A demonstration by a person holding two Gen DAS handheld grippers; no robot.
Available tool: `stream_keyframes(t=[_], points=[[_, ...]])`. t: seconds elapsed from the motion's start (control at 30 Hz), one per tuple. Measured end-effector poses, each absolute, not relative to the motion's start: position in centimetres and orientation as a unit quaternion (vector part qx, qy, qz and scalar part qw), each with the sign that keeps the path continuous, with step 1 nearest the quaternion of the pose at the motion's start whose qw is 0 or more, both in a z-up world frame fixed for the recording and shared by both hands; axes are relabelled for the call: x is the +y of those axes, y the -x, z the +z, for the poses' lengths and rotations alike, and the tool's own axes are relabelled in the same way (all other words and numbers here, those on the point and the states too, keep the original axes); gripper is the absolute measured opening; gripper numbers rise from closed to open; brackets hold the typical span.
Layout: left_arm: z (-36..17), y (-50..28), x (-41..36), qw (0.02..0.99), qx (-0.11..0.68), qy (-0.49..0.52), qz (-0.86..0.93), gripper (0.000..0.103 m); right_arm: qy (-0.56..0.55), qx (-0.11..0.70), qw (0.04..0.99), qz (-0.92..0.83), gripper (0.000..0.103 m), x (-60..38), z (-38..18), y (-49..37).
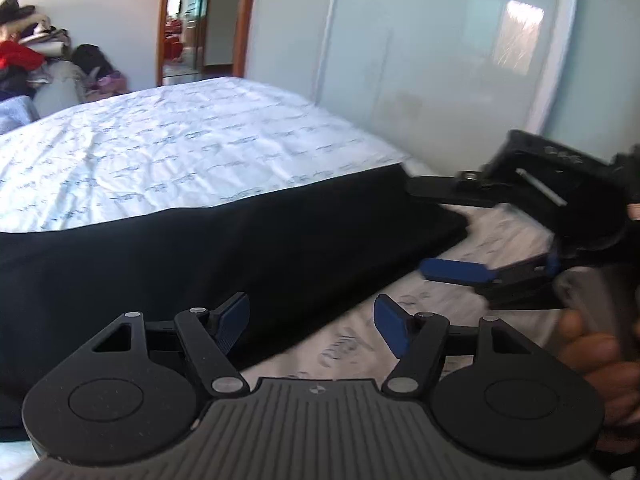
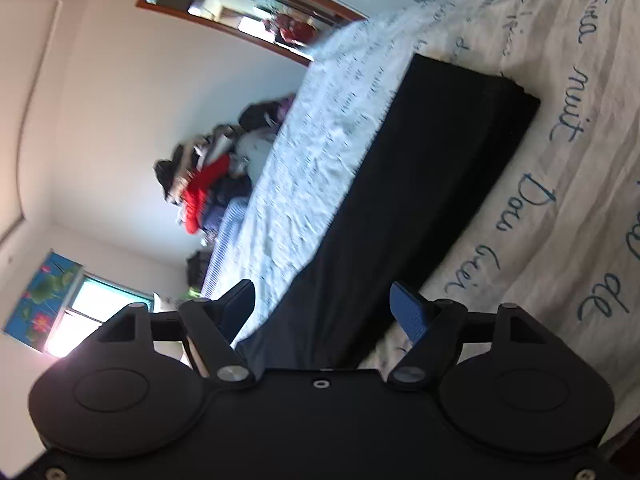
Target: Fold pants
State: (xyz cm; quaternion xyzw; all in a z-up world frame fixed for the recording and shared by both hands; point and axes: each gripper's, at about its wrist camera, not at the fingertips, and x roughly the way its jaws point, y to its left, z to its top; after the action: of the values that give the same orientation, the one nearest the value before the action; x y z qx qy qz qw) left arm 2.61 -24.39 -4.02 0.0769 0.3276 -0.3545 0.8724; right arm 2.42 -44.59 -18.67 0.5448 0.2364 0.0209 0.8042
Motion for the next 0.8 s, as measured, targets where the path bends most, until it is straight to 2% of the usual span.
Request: stream_keyframes(t=[0.13,0.33,0.8], points=[[-4.2,-4.5,-24.0,0.888,0.357,-0.076,-0.278,0.072,-0.5,0.252,0.828,0.003,0.076,-44.0,-17.7,-2.7],[-4.3,-6.4,-22.3,0.898,0.375,-0.069,-0.22,0.072,-0.377,0.278,0.881,-0.066,0.076,-42.8,-15.8,-3.3],[-4.7,-5.5,-23.7,0.896,0.376,-0.089,-0.22,0.072,-0.391,0.271,0.873,-0.11,0.076,-47.0,-15.6,-0.6]])
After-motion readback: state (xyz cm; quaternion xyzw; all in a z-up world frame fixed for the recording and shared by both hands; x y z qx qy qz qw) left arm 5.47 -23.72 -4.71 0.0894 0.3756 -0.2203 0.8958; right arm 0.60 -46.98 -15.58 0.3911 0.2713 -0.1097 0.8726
